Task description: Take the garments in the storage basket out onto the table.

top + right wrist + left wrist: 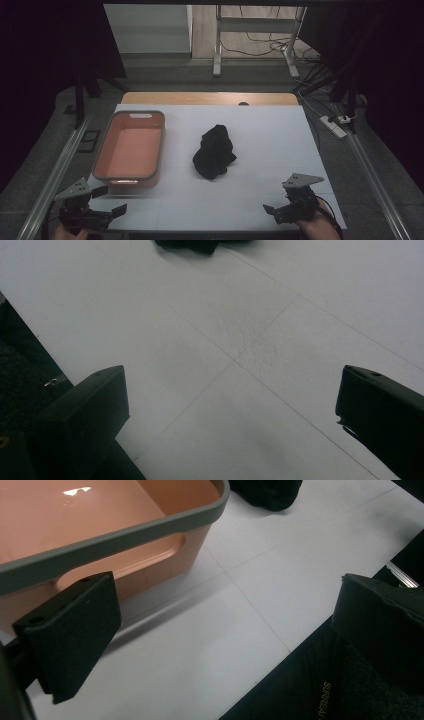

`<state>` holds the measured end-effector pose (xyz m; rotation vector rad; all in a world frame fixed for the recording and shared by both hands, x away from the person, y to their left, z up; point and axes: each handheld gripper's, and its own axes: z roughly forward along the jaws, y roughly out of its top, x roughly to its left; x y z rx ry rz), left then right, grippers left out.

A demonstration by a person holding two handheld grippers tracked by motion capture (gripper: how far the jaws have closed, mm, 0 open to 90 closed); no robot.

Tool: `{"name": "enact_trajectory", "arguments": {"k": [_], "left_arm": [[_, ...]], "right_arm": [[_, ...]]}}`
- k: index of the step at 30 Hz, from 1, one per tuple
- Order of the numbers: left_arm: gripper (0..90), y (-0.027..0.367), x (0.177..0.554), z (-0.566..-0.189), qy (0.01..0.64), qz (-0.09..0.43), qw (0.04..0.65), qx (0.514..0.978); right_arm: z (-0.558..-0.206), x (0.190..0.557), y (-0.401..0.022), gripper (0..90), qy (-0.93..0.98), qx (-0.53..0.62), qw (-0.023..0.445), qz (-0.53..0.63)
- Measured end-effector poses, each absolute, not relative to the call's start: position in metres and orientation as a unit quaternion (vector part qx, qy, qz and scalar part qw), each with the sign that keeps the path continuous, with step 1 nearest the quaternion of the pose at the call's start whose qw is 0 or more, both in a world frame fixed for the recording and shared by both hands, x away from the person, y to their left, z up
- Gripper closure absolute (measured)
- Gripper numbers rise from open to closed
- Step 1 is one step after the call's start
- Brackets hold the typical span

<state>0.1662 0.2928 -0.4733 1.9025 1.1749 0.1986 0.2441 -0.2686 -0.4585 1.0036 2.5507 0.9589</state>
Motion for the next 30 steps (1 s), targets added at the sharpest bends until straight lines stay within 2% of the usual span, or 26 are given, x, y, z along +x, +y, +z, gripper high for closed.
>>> {"name": "enact_trajectory", "arguments": {"k": [21, 30], "left_arm": [[0.0, 0.307, 0.150, -0.474, 0.493, 0.097, 0.427, 0.752], [0.0, 0.304, 0.144, -0.474, 0.495, 0.103, 0.392, 0.768]], "right_arm": [[-0.459, 0.244, -0.267, 0.3, 0.871, 0.345, 0.120, 0.327], [-0.459, 0.245, -0.267, 0.3, 0.873, 0.345, 0.123, 0.323]]}}
